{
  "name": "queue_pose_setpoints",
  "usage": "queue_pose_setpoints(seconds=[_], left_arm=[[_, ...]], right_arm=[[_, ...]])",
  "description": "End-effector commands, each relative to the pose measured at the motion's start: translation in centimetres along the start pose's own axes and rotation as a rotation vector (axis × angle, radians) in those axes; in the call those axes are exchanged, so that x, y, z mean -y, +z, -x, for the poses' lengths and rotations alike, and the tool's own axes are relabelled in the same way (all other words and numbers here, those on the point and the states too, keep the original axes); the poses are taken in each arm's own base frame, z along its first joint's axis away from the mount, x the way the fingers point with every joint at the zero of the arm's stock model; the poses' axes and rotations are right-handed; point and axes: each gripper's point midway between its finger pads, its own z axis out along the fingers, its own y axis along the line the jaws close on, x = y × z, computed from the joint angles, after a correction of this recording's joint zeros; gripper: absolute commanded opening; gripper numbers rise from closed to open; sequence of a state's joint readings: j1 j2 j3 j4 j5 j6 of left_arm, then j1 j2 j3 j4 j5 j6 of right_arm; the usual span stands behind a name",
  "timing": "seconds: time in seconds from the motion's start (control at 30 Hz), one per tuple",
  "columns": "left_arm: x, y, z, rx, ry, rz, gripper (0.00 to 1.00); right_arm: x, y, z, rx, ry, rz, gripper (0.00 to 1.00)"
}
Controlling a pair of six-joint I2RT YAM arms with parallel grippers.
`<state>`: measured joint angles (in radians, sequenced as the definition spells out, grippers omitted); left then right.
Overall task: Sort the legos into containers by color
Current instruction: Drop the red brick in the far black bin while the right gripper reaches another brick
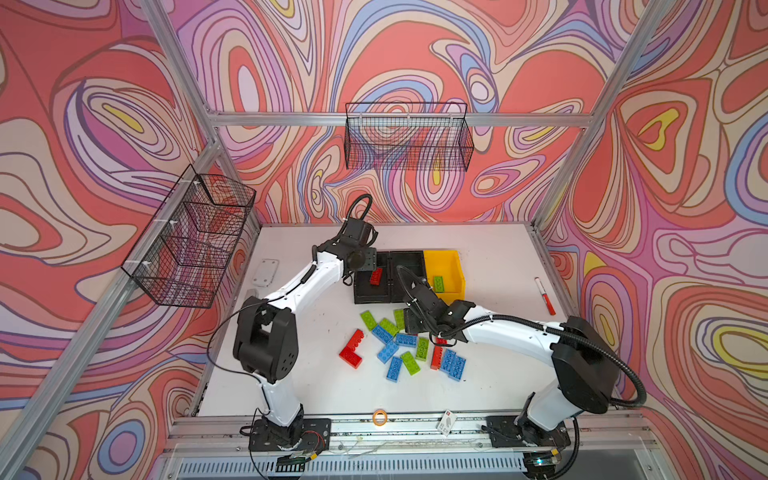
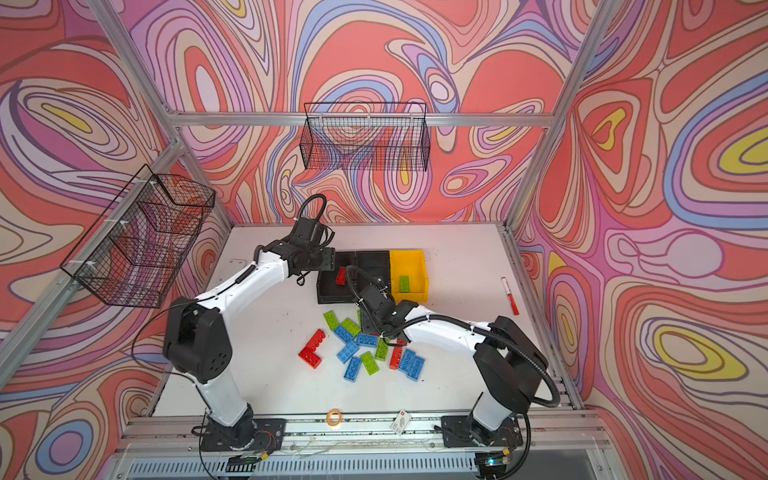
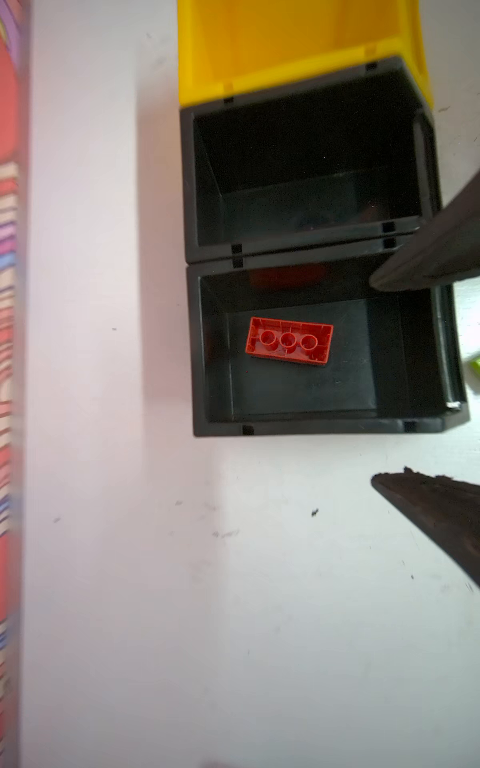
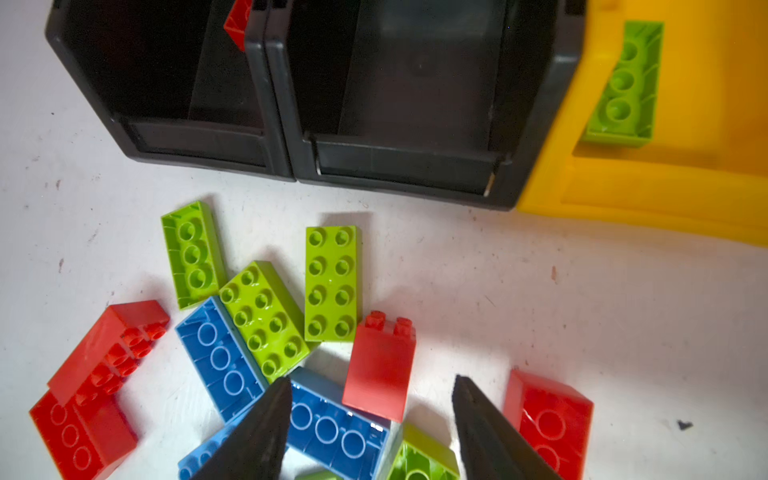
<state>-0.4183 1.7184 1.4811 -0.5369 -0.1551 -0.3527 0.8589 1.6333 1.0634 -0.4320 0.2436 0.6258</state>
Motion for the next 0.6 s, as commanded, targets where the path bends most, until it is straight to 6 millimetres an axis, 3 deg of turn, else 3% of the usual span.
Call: queue_pose_setpoints(seconds=[0.0, 0.23, 0.43, 0.57], left_arm=[[-2.4, -3.6, -0.1, 0.071, 0.030, 0.073, 0.73], [-5.6, -8.1, -5.0, 0.113, -0.075, 0.079, 0.75], [-7.5, -8.7, -10.8, 0.022, -0.127, 0.097, 0.74], [-8.6, -8.9, -13.4, -0.025, -0.142, 0.119, 0.74]], right_arm=[[-0.6, 0.6, 0.5, 0.006, -0.038, -0.008, 0.67], [-2.1, 3.5, 0.0, -0.052, -0.072, -0.001, 0.67], [-2.2, 5.3, -0.1, -0.072, -0.106, -0.027, 0.66], [-2.3, 6.3, -0.7, -0.090, -0.112, -0.025, 0.63]])
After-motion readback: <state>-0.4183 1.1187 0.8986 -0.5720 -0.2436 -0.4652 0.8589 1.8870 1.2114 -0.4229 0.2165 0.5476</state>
